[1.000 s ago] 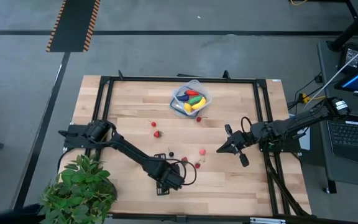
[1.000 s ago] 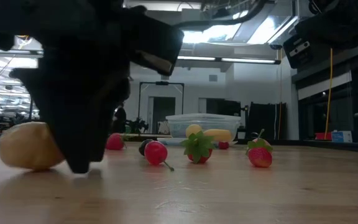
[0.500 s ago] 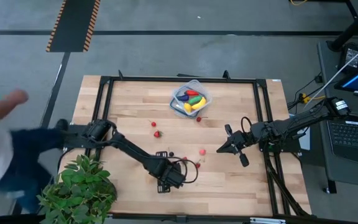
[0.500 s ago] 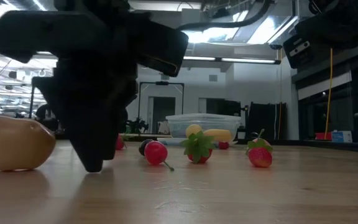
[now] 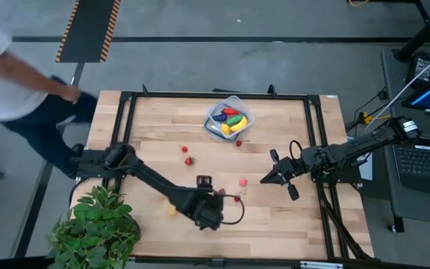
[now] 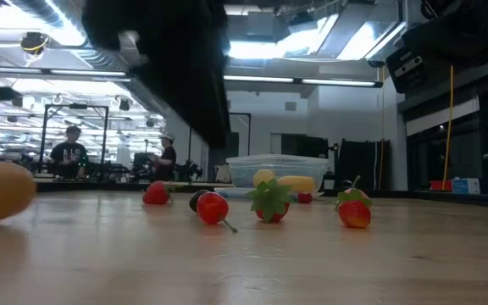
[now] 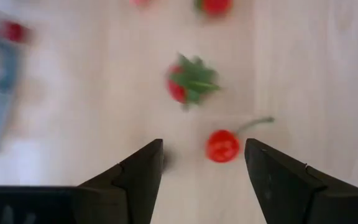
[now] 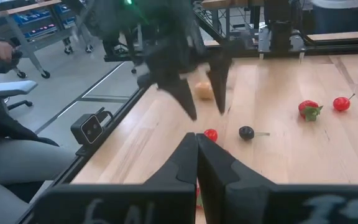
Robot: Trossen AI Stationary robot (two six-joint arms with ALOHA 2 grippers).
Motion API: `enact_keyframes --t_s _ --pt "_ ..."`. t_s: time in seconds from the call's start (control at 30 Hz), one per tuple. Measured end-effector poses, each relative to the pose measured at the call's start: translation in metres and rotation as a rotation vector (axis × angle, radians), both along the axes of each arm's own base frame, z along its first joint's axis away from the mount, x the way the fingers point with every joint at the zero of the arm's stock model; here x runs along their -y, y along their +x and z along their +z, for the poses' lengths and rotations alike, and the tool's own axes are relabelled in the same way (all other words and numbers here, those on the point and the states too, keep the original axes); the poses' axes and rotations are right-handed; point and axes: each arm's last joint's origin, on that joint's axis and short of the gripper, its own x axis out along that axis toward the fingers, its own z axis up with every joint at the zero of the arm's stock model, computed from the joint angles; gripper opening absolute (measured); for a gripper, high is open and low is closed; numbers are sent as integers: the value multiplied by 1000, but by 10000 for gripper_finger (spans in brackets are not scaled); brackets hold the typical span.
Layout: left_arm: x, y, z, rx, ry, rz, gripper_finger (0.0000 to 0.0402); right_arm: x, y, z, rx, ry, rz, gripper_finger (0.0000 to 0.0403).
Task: Pick and placing Produce into tupperware
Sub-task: Put the brown potato into the transparent container
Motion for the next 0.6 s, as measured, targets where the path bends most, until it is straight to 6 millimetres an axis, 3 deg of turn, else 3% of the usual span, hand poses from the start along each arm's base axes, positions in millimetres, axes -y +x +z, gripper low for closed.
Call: enact_keyframes --t_s 0.33,0.43,0.6 --pt "19 -77 72 180 159 178 220 -1 3 -2 -2 -1 1 4" --pt "21 -93 77 103 89 233 220 -2 6 -2 19 2 1 4" --pt "17 -102 67 -32 67 288 220 -3 10 -3 30 9 1 4"
